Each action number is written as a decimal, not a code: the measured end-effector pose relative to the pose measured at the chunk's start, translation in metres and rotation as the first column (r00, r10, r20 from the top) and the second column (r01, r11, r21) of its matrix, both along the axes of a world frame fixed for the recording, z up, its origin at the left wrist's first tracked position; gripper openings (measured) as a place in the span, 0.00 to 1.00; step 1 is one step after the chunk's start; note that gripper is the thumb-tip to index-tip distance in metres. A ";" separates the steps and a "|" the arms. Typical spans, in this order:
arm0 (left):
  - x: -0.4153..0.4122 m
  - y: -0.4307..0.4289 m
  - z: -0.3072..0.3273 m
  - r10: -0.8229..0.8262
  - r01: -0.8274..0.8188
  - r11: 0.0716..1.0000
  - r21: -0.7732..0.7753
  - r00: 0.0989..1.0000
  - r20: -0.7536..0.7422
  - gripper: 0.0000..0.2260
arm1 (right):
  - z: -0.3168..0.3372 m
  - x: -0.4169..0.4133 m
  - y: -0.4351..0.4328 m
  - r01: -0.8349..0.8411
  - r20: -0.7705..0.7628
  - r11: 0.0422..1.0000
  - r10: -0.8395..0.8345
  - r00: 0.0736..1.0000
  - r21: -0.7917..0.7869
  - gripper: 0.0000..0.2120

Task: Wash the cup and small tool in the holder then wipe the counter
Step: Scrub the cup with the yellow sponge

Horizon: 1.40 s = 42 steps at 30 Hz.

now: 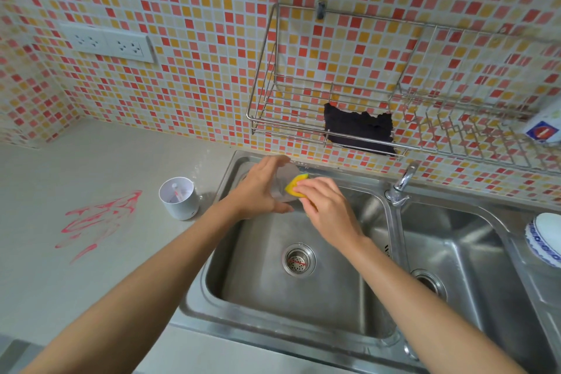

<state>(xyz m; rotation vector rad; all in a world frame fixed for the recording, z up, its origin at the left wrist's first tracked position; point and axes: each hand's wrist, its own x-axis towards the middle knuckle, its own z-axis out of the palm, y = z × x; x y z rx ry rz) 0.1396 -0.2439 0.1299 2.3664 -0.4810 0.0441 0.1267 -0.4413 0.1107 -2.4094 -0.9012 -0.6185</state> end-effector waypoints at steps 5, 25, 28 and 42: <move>0.005 -0.002 -0.008 0.095 -0.093 0.995 -0.018 0.989 0.111 0.38 | 0.002 0.000 0.010 0.044 -0.071 0.994 -0.037 0.997 0.101 0.12; 0.014 -0.002 -0.026 -0.070 0.023 0.945 0.326 0.988 0.135 0.36 | -0.022 -0.021 0.020 0.184 -0.489 0.959 -0.058 0.870 0.214 0.11; 0.012 0.002 -0.030 -0.043 0.000 0.930 0.368 0.993 0.109 0.37 | -0.016 -0.020 0.018 0.185 -0.617 0.942 0.029 0.786 0.279 0.11; 0.009 0.015 -0.017 -0.064 0.053 0.967 0.249 0.997 0.036 0.37 | -0.016 -0.024 0.028 0.190 -0.513 0.950 -0.038 0.858 0.247 0.11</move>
